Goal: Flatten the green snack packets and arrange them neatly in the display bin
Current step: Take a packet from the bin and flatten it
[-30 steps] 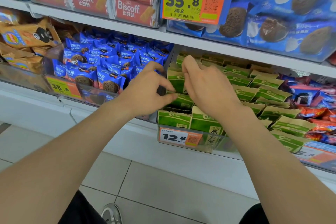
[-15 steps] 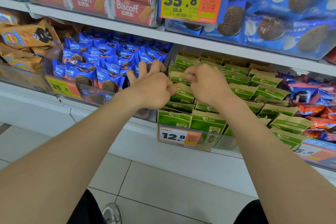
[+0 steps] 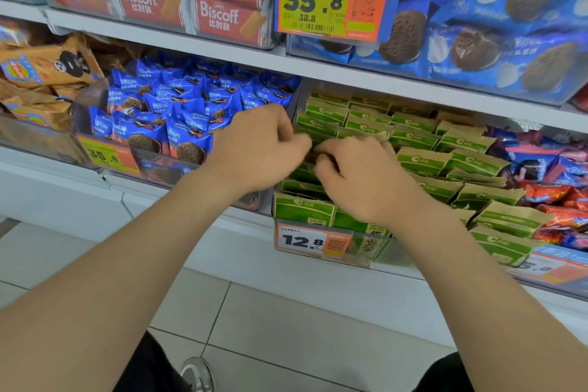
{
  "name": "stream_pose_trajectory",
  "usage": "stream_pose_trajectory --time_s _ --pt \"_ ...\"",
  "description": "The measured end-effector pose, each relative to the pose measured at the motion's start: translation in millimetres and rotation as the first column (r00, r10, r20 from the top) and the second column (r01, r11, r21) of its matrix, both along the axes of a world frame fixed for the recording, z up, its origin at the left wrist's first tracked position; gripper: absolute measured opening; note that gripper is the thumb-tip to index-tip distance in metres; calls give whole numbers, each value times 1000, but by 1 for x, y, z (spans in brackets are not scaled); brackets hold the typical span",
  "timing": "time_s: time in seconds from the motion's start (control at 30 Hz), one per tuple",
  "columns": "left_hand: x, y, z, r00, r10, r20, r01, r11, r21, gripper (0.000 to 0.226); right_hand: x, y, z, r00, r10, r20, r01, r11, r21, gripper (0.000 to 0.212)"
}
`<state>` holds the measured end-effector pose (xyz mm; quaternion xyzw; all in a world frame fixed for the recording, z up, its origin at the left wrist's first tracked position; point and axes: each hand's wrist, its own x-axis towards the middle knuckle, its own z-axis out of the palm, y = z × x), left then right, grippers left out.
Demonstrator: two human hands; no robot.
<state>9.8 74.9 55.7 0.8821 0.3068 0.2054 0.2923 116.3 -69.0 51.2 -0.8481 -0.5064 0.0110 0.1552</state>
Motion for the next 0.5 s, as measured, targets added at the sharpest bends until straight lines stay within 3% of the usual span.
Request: stream_pose_trajectory --time_s 0.13,0.3,0.4,0.5 --pt "12 10 -14 996 17 88 -28 991 133 7 -8 -2 -1 994 82 75 -72 990 -123 37" --pt "29 14 -21 998 -14 53 9 996 92 29 -8 0 0 997 74 33 -69 990 -120 38" --pt "33 18 -19 998 45 50 -49 995 81 29 -4 0 -1 995 10 -103 -4 998 59 34" --pt "34 15 -18 996 50 79 -63 984 164 28 8 4 -1 972 -171 -162 216 921 325 13"
